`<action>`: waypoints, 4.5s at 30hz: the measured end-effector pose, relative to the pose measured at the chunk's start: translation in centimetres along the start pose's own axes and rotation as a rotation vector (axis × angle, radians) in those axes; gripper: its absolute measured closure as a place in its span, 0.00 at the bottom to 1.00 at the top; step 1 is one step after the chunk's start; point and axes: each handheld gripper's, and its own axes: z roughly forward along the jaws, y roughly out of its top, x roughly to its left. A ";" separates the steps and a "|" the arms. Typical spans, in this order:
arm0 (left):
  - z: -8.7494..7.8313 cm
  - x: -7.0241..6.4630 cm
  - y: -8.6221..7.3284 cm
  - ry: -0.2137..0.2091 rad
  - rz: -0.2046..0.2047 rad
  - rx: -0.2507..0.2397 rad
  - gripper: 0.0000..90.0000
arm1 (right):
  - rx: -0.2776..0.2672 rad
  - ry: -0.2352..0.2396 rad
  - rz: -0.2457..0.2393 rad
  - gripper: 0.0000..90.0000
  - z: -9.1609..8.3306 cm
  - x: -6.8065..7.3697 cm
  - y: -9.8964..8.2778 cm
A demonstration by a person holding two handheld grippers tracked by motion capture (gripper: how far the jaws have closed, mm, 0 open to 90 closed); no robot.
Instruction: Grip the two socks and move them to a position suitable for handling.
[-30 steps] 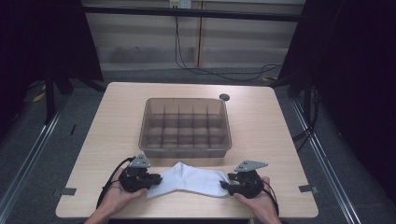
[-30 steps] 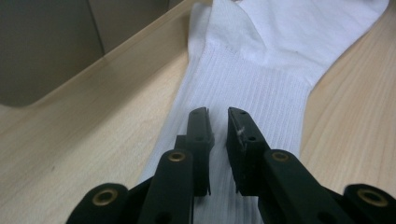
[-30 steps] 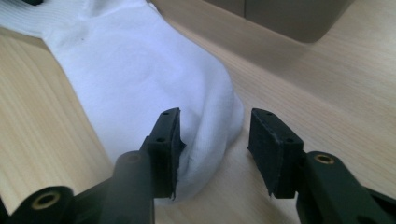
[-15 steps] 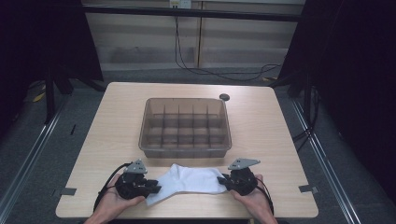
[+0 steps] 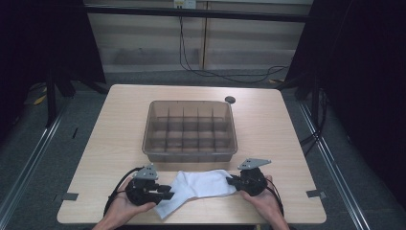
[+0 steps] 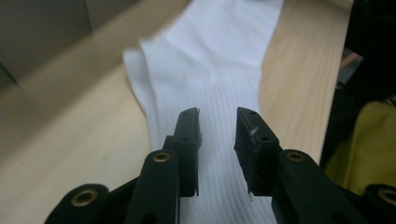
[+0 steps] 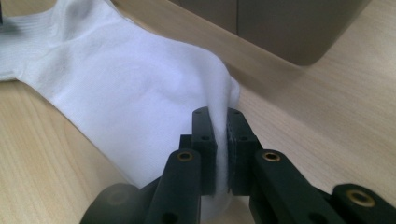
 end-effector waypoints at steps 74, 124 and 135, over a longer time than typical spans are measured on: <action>1.5 -1.5 -1.4 0.010 0.071 0.063 0.84 | -0.112 0.130 -0.126 0.94 -0.6 5.0 6.2; -0.5 1.0 -0.5 0.098 -0.050 -0.102 0.79 | -0.009 0.221 -0.192 0.82 3.4 8.6 5.6; 1.0 -0.7 0.7 0.059 0.007 -0.106 0.76 | 0.035 0.235 -0.206 0.79 4.1 8.7 4.8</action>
